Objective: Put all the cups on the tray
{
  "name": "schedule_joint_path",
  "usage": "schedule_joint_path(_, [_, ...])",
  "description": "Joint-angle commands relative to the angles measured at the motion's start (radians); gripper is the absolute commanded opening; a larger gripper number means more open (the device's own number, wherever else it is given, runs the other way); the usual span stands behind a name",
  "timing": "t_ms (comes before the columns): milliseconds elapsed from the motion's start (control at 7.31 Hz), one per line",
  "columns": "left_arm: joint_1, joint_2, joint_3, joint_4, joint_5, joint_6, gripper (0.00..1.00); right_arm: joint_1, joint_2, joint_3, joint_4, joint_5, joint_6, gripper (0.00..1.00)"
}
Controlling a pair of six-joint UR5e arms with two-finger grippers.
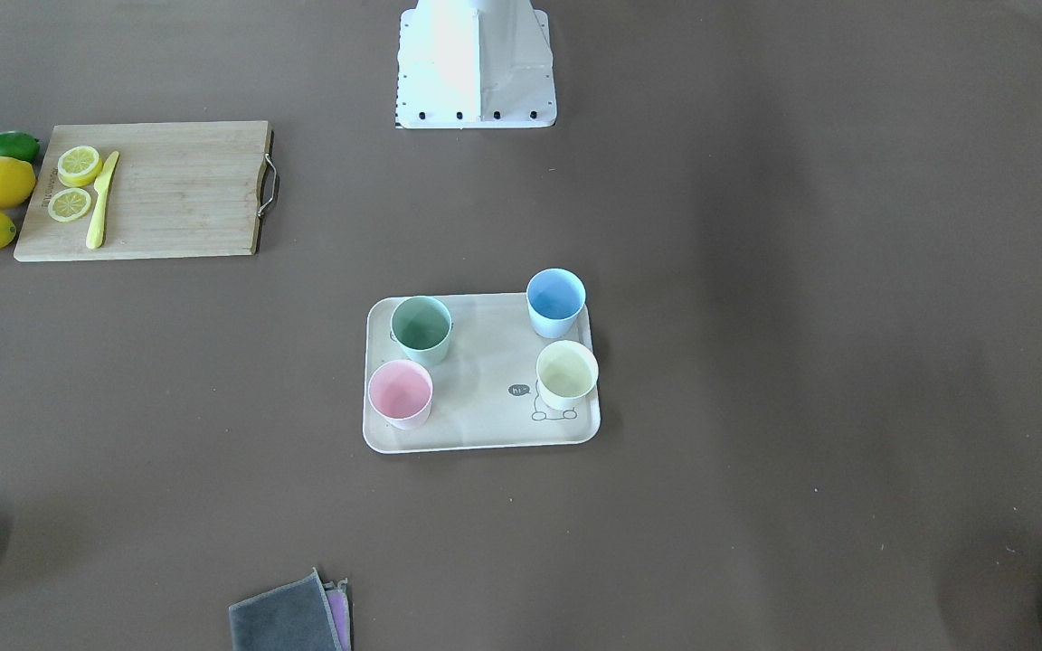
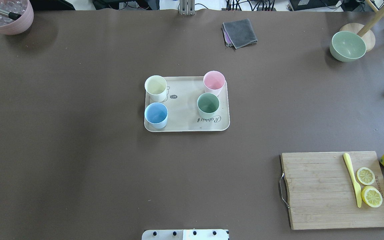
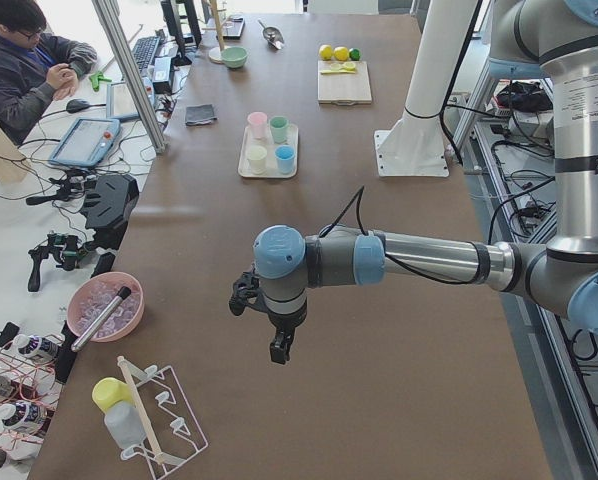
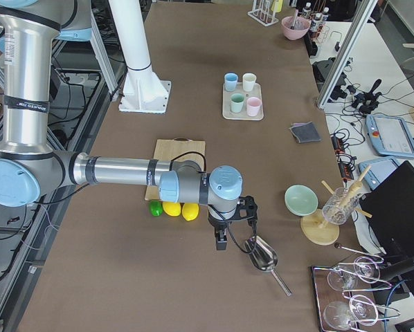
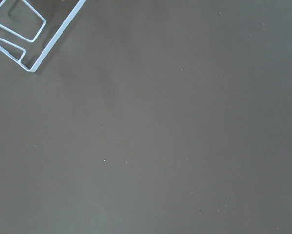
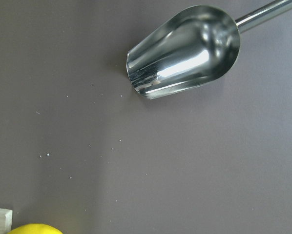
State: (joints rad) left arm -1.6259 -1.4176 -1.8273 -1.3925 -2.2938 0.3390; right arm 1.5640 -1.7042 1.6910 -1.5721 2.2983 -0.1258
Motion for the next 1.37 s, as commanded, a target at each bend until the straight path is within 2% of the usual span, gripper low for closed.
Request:
schedule_joint_path(0, [0.000,0.003,-0.006,0.003,-0.001,0.000,0.98,0.001,-0.009,0.025,0.001,0.003,0.000,1.00])
schedule_joint_path(821, [0.000,0.006,-0.013,0.003,-0.001,0.000,0.98,-0.001,-0.015,0.027,0.003,0.003,-0.003,1.00])
schedule_joint_path(1232, [0.000,0.006,-0.033,0.004,-0.001,0.000,0.98,-0.001,-0.043,0.068,0.001,0.003,-0.003,1.00])
